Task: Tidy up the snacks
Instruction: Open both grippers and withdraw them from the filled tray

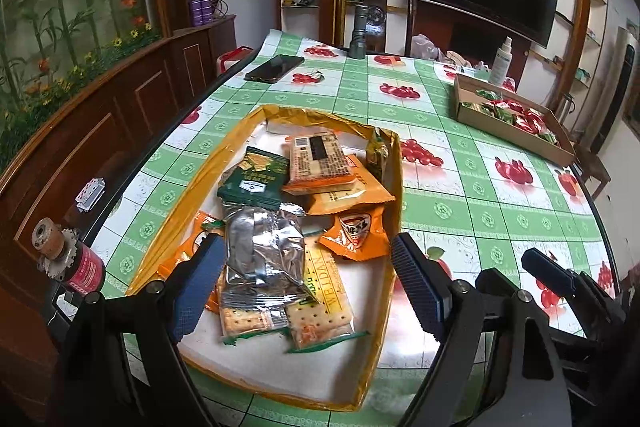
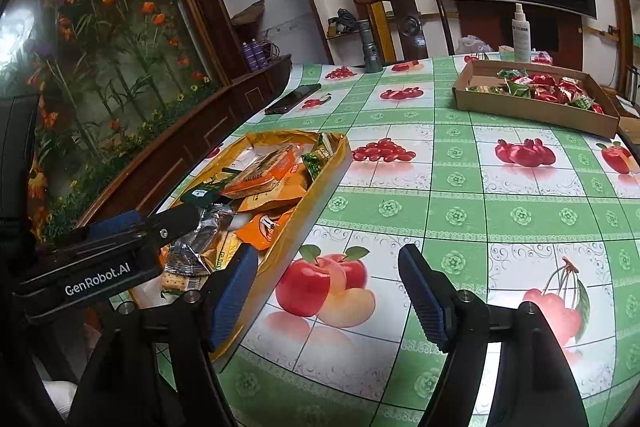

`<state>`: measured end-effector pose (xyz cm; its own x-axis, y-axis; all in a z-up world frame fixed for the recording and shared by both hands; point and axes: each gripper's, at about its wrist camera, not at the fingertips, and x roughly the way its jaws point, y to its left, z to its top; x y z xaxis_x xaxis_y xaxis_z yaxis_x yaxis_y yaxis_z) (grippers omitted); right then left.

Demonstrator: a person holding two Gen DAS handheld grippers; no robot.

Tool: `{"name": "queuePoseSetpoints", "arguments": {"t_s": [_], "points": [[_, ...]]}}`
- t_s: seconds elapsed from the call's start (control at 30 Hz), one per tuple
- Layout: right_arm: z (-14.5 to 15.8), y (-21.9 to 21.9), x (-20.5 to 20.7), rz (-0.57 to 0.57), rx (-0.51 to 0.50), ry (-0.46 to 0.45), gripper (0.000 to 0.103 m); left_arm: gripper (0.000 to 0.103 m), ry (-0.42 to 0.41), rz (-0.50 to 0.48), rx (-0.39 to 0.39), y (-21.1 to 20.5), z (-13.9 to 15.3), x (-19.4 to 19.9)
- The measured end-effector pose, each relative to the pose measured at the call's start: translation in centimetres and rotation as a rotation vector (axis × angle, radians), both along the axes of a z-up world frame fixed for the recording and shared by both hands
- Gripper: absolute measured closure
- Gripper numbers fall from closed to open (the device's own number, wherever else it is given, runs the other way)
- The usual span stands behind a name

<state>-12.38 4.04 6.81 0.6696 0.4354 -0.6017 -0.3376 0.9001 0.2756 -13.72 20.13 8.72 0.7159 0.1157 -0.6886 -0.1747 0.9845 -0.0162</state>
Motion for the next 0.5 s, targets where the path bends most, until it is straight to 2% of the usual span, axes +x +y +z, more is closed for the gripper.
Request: {"name": "queuePoseSetpoints", "arguments": {"t_s": [0.5], "points": [[-1.0,1.8,-0.3,0.022,-0.054,0.017,0.027,0.018,0.03,-0.006,-0.015,0.5,-1.2,0.0]]}}
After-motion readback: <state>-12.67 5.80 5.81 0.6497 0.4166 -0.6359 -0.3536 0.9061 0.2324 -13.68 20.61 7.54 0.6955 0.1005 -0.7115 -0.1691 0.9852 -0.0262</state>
